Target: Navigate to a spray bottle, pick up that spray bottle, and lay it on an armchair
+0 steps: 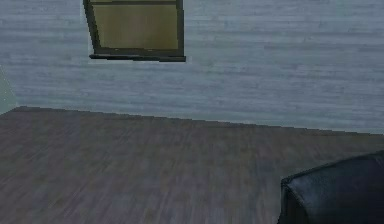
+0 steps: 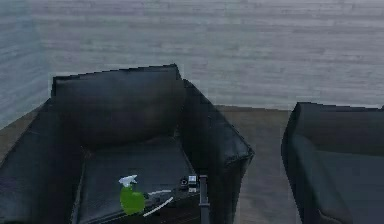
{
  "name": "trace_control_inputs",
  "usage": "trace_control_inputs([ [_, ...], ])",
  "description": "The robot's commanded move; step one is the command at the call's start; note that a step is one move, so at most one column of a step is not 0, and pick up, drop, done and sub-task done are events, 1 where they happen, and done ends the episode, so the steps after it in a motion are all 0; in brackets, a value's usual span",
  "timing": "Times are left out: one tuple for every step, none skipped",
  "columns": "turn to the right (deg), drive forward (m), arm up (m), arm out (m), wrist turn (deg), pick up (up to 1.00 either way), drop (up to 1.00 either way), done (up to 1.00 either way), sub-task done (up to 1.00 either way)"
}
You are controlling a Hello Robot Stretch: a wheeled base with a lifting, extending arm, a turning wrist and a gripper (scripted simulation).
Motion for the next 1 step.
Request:
trace_control_inputs([
  [0.0, 0.00, 0.10, 0.00, 0.0, 0.00, 0.00, 0.00, 0.00],
])
